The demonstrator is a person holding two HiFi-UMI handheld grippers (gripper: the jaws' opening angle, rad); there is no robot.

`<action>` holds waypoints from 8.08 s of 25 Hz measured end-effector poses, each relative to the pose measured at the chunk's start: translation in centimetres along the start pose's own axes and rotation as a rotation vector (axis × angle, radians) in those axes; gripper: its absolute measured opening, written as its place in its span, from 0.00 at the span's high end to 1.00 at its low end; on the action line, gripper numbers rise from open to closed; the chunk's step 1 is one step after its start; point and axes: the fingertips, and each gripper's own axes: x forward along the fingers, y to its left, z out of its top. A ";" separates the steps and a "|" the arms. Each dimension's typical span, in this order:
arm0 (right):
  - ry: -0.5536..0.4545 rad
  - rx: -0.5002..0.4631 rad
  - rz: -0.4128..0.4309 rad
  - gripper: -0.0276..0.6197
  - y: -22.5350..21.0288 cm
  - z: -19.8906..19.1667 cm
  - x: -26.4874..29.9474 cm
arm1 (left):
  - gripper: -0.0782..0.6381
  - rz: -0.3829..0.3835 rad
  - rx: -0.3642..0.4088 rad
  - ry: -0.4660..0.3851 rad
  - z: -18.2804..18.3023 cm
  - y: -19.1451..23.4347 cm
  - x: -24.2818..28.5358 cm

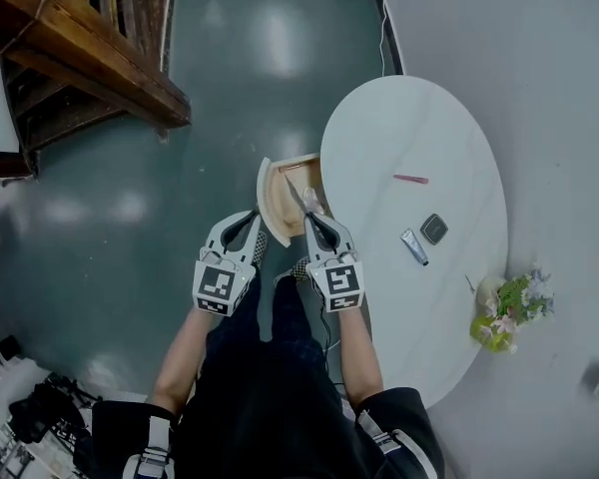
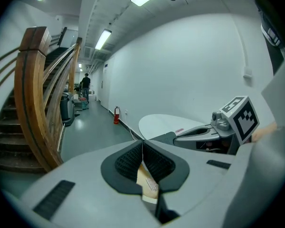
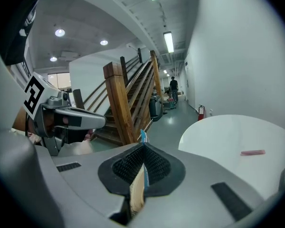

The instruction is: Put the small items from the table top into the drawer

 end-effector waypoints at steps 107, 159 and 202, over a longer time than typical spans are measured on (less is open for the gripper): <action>0.174 0.049 -0.224 0.87 -1.4 -4.5 4.1 | 0.86 -0.099 0.075 0.001 0.4 1.2 -0.1; -0.263 0.047 -0.477 0.91 -1.1 7.4 -22.1 | 0.86 -0.271 0.219 -0.256 13.6 -12.0 -8.5; -0.108 0.314 -0.753 0.91 -18.0 -9.8 -32.6 | 0.86 -0.678 0.359 0.022 4.6 -36.0 9.5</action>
